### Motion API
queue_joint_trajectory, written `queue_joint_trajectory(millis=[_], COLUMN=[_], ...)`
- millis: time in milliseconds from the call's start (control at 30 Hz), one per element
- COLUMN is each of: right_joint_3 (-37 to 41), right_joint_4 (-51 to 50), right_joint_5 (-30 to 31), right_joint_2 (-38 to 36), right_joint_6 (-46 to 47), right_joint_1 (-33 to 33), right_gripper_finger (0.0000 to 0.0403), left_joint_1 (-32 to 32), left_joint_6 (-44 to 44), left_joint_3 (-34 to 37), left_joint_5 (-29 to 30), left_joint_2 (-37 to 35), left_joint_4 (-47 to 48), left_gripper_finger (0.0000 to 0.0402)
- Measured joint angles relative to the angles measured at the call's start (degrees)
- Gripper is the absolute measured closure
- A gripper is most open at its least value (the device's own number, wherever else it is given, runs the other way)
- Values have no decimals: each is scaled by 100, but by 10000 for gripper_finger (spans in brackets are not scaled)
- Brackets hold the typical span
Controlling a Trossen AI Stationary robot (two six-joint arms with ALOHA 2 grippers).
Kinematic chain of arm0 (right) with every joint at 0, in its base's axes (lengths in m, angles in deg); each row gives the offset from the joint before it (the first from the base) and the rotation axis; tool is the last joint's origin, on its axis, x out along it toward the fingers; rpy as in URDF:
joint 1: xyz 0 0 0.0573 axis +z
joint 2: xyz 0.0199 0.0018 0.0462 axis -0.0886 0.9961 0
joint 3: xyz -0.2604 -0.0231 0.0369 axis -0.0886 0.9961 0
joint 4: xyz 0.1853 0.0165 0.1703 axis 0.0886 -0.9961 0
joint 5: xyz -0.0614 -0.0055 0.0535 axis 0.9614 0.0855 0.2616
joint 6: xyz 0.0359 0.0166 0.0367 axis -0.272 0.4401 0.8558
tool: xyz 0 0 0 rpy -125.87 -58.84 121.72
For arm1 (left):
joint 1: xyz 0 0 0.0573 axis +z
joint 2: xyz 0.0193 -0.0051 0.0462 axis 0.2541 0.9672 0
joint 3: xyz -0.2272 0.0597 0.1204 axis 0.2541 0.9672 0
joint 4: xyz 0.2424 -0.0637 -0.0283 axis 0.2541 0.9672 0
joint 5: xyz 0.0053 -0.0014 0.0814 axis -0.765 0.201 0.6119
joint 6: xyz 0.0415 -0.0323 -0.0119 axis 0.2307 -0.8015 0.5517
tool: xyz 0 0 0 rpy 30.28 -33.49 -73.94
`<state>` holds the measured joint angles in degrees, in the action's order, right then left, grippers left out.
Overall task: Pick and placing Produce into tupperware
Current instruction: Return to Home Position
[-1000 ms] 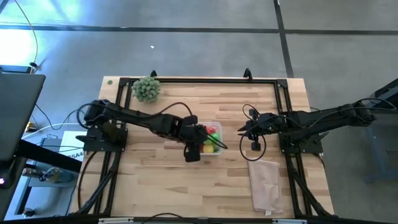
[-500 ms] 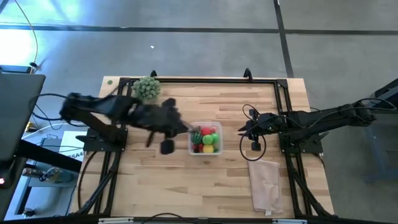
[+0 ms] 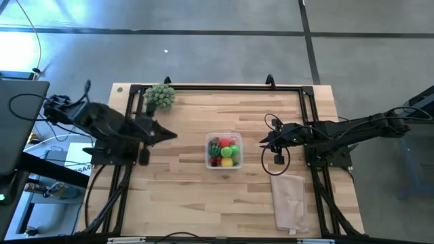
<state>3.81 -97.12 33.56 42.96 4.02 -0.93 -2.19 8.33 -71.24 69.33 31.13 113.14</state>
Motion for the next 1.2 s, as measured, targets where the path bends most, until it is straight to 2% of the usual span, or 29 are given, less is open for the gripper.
queue_joint_trajectory(millis=[100, 267, 367, 667, 867, 1100, 1200], right_joint_3=[0, 0, 0, 0, 0, 0, 0], right_joint_4=[7, -3, -3, -4, -4, -5, -2], right_joint_5=[-1, -1, -1, -1, 0, 0, -1], right_joint_2=[0, 0, 0, -1, 0, -1, 0], right_joint_6=[0, 0, 0, 0, 0, 0, 0], right_joint_1=[-1, 1, 1, 0, 0, 0, 1], right_gripper_finger=[336, 336, 336, 336, 336, 336, 336], left_joint_1=[4, 1, 2, 2, 2, 2, 2], left_joint_6=[145, 422, 552, 526, 526, 530, 573], left_joint_3=[687, 1839, 2504, 4153, 4812, 5443, 5686], left_joint_5=[-263, -1272, -1666, -1849, -1848, -1846, -1792], left_joint_2=[-660, -1696, -2218, -3936, -4926, -5814, -5785], left_joint_4=[-681, -1917, -2388, -3229, -3438, -3473, -3629], left_gripper_finger=[394, 394, 394, 394, 394, 394, 394])
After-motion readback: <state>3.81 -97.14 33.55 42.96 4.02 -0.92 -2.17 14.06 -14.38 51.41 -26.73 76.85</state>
